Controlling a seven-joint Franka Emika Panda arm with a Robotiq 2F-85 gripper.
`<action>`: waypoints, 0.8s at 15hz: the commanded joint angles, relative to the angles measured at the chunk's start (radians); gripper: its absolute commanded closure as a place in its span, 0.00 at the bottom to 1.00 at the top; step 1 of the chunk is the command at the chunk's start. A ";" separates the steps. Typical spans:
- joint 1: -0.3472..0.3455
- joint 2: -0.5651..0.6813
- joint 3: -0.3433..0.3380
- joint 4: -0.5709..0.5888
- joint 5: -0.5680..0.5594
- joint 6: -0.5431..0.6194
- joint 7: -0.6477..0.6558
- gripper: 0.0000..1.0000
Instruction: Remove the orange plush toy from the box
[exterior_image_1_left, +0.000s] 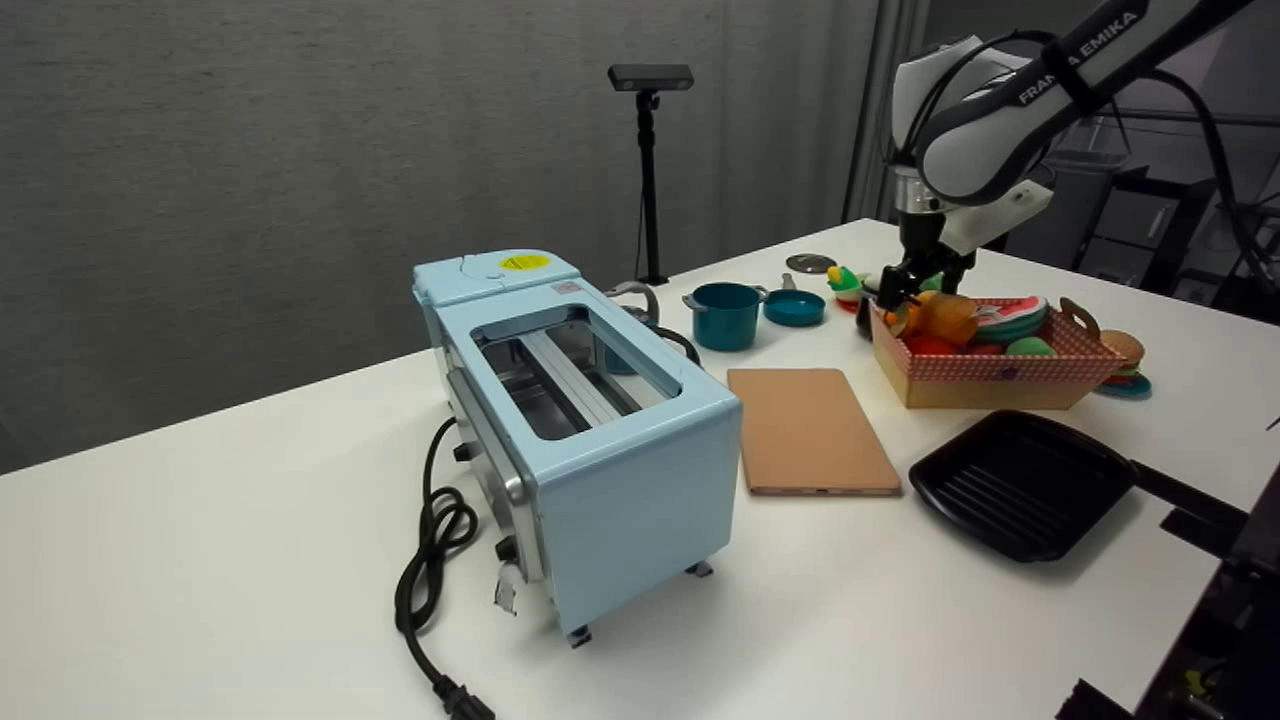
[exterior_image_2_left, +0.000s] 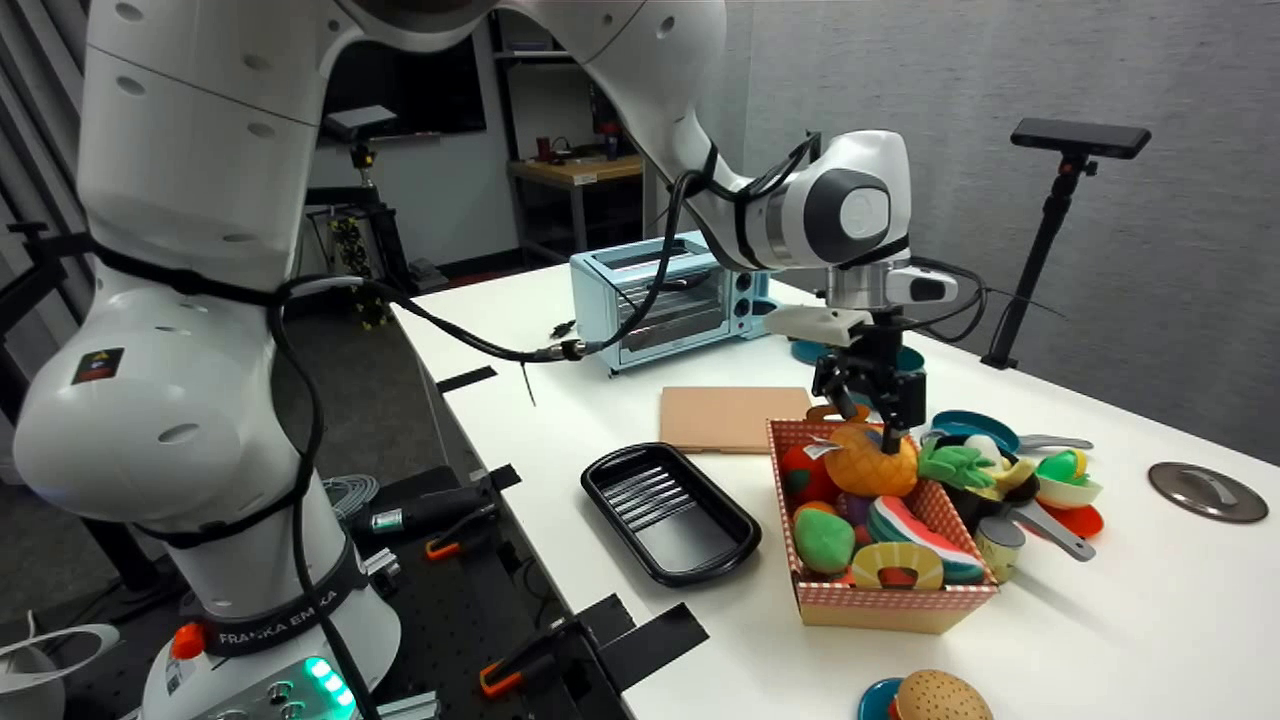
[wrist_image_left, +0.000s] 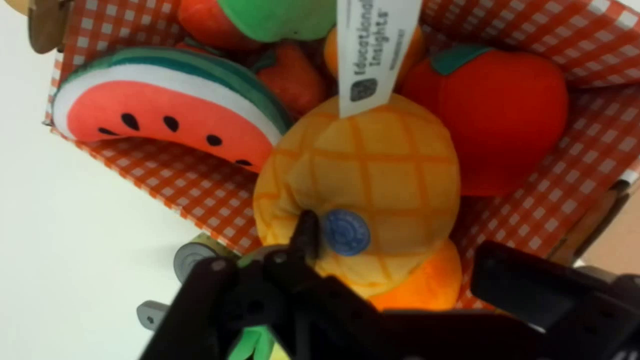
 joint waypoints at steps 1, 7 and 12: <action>0.029 0.056 -0.018 0.058 0.031 -0.010 0.030 0.54; 0.029 0.058 -0.028 0.070 0.042 -0.006 0.061 0.98; 0.013 0.022 -0.035 0.064 0.091 -0.016 0.063 1.00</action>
